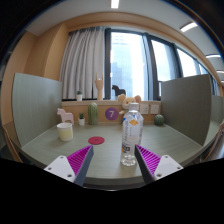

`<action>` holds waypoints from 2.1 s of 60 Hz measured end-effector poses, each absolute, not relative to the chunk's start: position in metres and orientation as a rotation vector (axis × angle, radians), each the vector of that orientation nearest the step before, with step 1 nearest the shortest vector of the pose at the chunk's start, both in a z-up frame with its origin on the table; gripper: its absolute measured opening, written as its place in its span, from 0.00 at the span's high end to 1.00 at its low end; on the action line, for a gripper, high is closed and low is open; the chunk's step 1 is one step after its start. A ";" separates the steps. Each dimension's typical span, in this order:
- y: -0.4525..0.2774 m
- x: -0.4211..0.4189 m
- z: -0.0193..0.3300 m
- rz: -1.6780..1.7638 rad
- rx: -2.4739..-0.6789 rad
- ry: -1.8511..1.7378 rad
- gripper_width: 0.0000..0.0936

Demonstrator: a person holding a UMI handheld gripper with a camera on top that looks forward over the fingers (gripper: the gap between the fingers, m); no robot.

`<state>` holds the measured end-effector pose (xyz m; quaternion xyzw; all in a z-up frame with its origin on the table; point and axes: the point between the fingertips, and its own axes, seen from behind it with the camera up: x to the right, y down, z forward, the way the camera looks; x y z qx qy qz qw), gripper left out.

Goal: Pour water

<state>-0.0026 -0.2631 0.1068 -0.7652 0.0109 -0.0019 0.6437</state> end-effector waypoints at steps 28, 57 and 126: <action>-0.165 0.061 0.123 -0.054 -1.685 0.088 0.10; -0.139 0.064 0.118 -0.120 -1.654 0.085 0.62; 0.030 -0.174 0.196 -1.358 -0.847 -1.409 0.62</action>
